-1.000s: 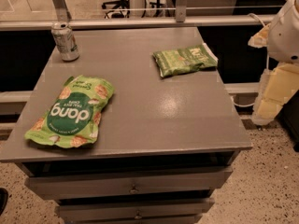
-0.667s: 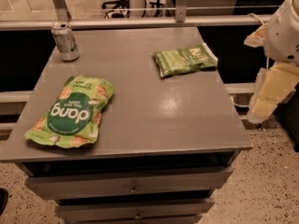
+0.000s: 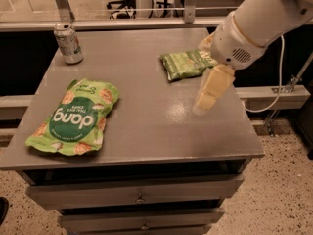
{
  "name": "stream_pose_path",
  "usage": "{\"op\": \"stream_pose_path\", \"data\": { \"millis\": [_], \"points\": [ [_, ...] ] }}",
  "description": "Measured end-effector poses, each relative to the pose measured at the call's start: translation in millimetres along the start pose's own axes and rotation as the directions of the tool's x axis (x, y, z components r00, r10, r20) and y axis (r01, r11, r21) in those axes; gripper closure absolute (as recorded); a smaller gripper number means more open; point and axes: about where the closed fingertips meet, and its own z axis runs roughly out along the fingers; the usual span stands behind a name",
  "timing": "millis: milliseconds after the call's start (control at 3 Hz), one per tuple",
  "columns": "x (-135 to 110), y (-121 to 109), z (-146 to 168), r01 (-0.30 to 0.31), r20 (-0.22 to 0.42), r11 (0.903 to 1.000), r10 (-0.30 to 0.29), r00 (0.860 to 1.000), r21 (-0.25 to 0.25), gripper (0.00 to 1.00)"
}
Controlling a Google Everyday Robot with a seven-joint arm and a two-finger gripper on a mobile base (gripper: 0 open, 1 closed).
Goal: Pick green rice chip bag
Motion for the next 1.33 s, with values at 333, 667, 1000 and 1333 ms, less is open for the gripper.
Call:
{"op": "stream_pose_path", "data": {
  "millis": [333, 667, 1000, 1333],
  "points": [
    [-53.8, -15.1, 37.0, 0.03, 0.137, 0.9993, -0.027, 0.99, -0.021, 0.0],
    [-74.0, -20.6, 49.5, 0.04, 0.188, 0.9989, -0.035, 0.982, -0.025, 0.0],
    [-73.9, -20.2, 49.1, 0.041, 0.187, 0.9989, -0.035, 0.982, -0.025, 0.0],
    [-87.9, -18.8, 62.4, 0.048, 0.258, 0.9971, -0.031, 0.966, -0.059, 0.0]
  ]
}}
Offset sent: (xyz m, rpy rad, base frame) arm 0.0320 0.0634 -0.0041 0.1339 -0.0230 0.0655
